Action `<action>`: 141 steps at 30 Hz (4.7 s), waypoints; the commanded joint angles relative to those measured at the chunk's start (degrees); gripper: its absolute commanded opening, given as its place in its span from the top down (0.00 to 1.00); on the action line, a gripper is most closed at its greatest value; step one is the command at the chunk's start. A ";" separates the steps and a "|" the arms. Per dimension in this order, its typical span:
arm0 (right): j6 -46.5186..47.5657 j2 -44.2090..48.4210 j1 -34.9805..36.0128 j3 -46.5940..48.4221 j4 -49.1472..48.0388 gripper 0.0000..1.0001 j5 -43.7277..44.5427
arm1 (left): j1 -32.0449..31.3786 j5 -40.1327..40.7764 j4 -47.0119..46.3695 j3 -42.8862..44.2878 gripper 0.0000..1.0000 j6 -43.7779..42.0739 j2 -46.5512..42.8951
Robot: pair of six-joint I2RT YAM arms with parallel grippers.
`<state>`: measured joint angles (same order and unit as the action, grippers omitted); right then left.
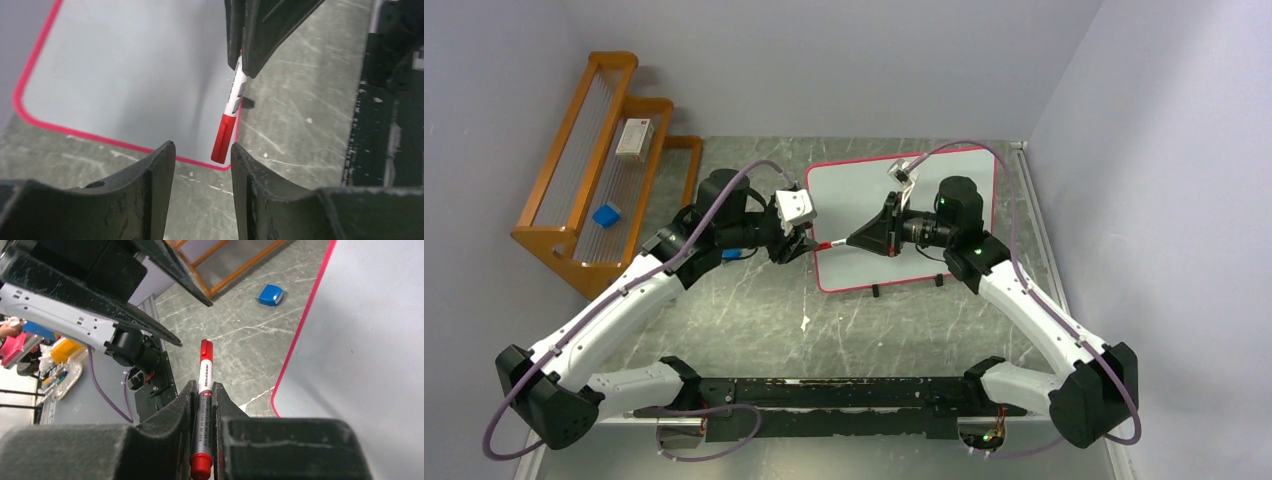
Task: Write a sentence on the whiteboard
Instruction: Open the whiteboard marker at the center of the board, then place the pen cap at the center of the board.
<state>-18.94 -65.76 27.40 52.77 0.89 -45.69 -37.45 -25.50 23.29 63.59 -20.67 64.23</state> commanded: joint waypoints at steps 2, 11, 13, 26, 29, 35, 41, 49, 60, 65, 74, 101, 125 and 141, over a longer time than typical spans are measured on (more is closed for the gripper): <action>3.41 3.12 -0.41 -2.91 -7.75 1.00 -4.16 | 3.33 -18.61 2.93 2.63 0.50 -0.13 2.83; 2.71 5.02 -0.41 -5.81 -15.57 1.00 -8.51 | 4.58 -27.83 5.96 4.69 0.53 -1.72 7.45; 2.59 5.06 -0.42 -6.05 -16.30 1.00 -8.81 | 4.62 -29.25 5.63 4.67 0.55 -1.38 7.65; 2.76 5.37 -0.41 -8.17 -20.66 1.00 -10.97 | 5.67 -33.94 3.42 4.28 0.81 1.96 7.95; 2.71 5.55 -0.41 -8.75 -21.69 1.00 -11.02 | 6.25 -35.15 1.85 3.44 0.73 4.61 8.53; 1.65 4.81 -0.32 -9.44 -23.64 1.00 -11.43 | 6.43 -37.78 0.86 3.44 0.70 6.45 10.33; 1.08 4.72 -0.33 -9.53 -24.23 1.00 -10.80 | 6.43 -36.54 2.67 3.69 0.71 5.36 11.29; -0.35 3.99 -0.31 -9.84 -25.21 1.00 -11.02 | 6.43 -36.24 1.79 3.70 0.94 6.20 11.41; -0.32 1.87 -0.24 -5.85 -18.49 0.64 -14.07 | 6.44 -32.85 5.30 3.58 0.95 2.85 11.01; -1.00 1.79 -0.06 -5.65 -18.83 0.61 -14.01 | 6.43 -33.14 5.98 3.62 0.95 2.22 11.13; -3.66 0.40 -0.11 -5.49 -21.53 0.61 -13.67 | 6.43 -34.50 6.77 3.61 0.95 1.28 11.34; -2.74 2.80 -0.98 -6.32 -20.57 1.00 -13.64 | 6.59 -33.65 7.38 3.56 0.95 2.02 11.15; 0.27 15.12 -8.33 -8.37 -13.36 1.00 -2.42 | 9.80 -8.76 1.26 0.70 0.95 10.33 5.67; 7.20 22.53 -5.08 -12.25 -8.45 1.00 12.58 | 12.40 26.93 -2.22 -8.73 0.95 33.70 9.66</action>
<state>-14.59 -45.15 21.54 41.80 -8.93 -37.32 -25.43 -7.81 23.38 56.53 6.87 71.77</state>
